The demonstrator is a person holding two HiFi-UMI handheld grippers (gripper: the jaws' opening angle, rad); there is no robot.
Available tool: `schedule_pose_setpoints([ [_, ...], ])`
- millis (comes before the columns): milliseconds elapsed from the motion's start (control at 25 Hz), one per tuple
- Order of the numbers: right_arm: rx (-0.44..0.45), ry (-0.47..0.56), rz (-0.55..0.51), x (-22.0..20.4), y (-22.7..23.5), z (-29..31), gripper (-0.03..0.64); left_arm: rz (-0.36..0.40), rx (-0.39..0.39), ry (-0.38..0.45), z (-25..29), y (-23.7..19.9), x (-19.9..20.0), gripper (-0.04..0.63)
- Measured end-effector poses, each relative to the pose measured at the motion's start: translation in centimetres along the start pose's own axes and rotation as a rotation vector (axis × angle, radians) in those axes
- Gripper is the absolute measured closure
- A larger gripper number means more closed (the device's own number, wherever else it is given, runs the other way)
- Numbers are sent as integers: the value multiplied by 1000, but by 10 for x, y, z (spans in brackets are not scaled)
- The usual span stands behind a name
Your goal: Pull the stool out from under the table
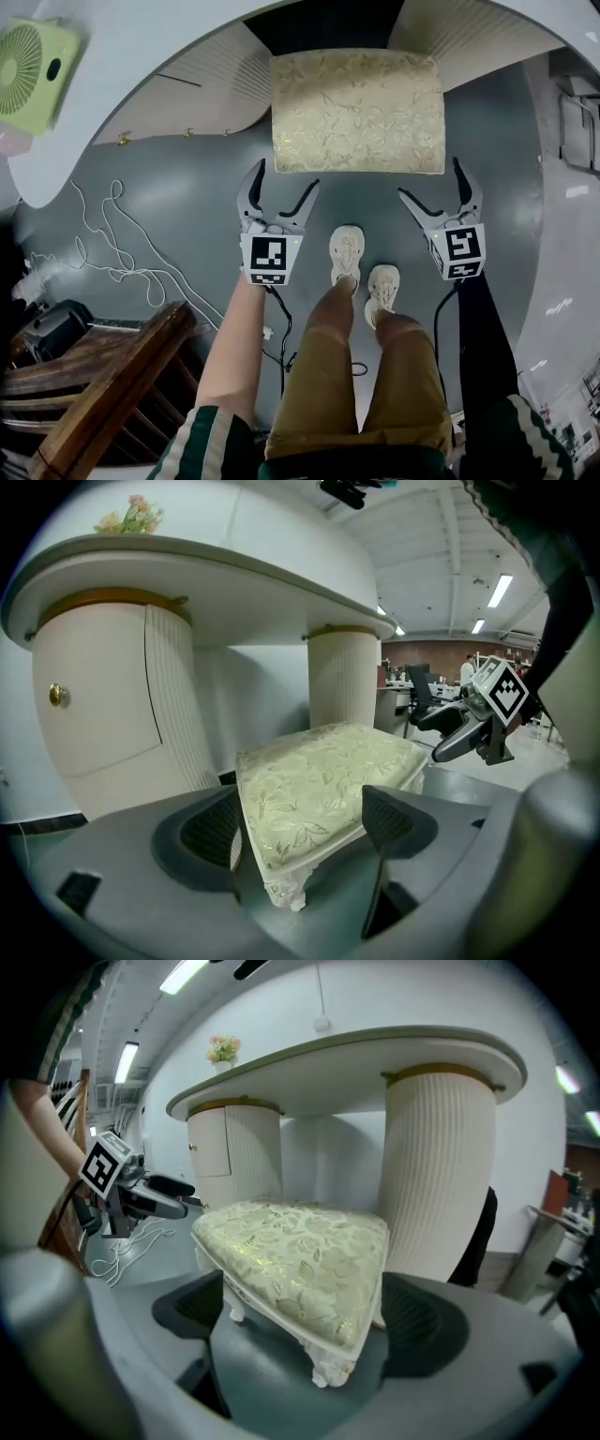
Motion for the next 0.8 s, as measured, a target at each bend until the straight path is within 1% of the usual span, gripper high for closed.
schedule_pose_setpoints([
  [160,-36,-3,10,-15,18,16,78,15,-26,-41,20,2,-26,195],
  [240,-31,-17,12,-25,22,23,78,22,-36,-62,27,3,-38,195],
  [400,-13,-56,-14,-45,23,33,78,59,-83,-116,38,11,-63,194],
  [480,-13,-65,-13,-50,26,38,78,63,-95,-143,43,12,-74,193],
  [640,-21,-54,12,-53,32,50,71,57,-101,-170,57,11,-87,192],
  [800,-25,-52,17,-56,36,62,66,45,-97,-179,69,6,-89,187],
])
Point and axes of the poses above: the fingertips, and each gripper's own axes: z forward along the fingers, y to its right, x out of its top, the point moved 2 cm from there along -z, backward along the fingers, and after that the axes turned 12 degrees about z, right-handed, at the moved point
